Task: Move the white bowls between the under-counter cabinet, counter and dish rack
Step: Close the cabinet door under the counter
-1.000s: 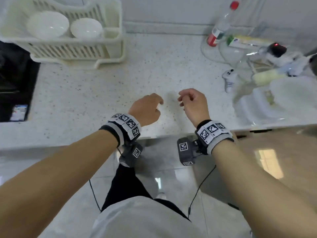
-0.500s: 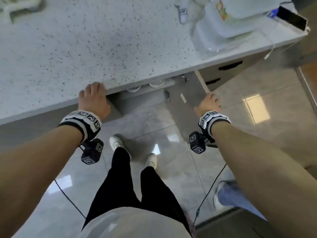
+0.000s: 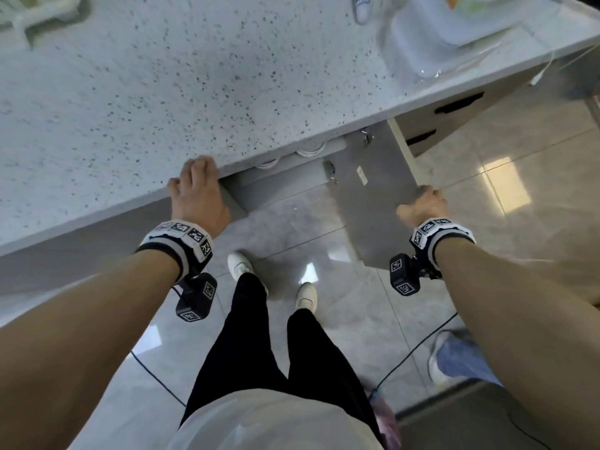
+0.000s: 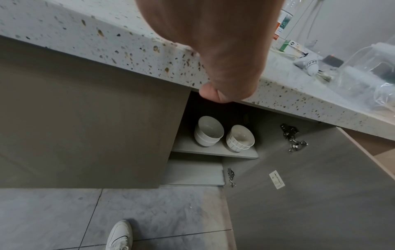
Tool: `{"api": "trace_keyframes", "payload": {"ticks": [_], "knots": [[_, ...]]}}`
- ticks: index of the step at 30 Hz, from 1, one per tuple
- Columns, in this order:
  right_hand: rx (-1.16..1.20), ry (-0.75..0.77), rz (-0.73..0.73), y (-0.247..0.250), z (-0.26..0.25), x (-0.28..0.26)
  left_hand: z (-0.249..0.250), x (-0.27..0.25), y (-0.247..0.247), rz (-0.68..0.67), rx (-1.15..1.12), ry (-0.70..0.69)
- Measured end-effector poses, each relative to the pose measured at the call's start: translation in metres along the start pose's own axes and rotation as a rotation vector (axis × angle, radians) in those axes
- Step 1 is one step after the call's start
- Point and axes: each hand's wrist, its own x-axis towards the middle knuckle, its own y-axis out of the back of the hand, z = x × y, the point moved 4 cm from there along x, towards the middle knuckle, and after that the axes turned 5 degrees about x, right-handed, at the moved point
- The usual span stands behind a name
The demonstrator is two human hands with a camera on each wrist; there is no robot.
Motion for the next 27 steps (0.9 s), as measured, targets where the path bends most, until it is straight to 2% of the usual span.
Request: {"api": "trace_keyframes", "payload": {"ticks": [6,14,20,27], "knots": [[0.090,0.061,-0.037,-0.024,-0.020,-0.038,-0.006,0.000,0.004,-0.019,0.012,-0.048],[0.316,0.111,-0.037,-0.050,-0.079,-0.077,-0.025,0.004,0.015,-0.016,0.039,-0.164],[0.378,0.148,-0.108,-0.064,-0.141,-0.090,-0.035,0.004,0.018,-0.021,0.048,-0.232],[0.374,0.216,-0.151,-0.072,-0.200,-0.081,-0.046,0.011,0.022,-0.020,0.029,-0.288]]}}
